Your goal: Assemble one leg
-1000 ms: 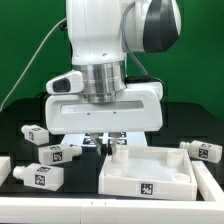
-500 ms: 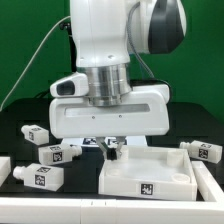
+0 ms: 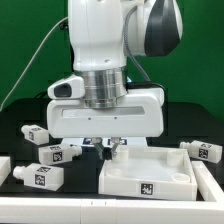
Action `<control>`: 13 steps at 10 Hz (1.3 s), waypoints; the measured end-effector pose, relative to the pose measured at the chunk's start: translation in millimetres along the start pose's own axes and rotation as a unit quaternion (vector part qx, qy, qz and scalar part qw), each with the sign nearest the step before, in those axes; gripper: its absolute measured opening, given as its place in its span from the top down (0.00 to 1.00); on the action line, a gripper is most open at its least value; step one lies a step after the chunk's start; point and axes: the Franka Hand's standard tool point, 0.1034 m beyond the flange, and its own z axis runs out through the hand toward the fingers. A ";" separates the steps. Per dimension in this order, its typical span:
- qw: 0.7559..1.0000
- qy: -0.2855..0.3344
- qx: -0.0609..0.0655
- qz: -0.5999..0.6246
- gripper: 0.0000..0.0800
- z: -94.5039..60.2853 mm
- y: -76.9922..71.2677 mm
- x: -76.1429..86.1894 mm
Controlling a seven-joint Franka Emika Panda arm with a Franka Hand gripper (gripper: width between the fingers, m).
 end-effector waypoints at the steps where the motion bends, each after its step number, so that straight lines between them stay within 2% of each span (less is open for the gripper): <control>1: 1.000 -0.003 -0.001 0.001 1.00 0.7 2.3 -6.3; 2: 1.000 -0.002 -0.001 0.003 1.00 -0.1 4.3 -6.0; 4: 1.000 -0.001 -0.004 0.005 1.00 12.2 7.4 -10.1; 13: 1.000 0.014 -0.007 0.001 1.00 11.7 4.3 -4.7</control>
Offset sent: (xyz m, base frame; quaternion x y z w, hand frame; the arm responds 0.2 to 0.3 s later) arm -0.0115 0.0047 -0.0262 0.0095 0.0153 0.0173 0.9997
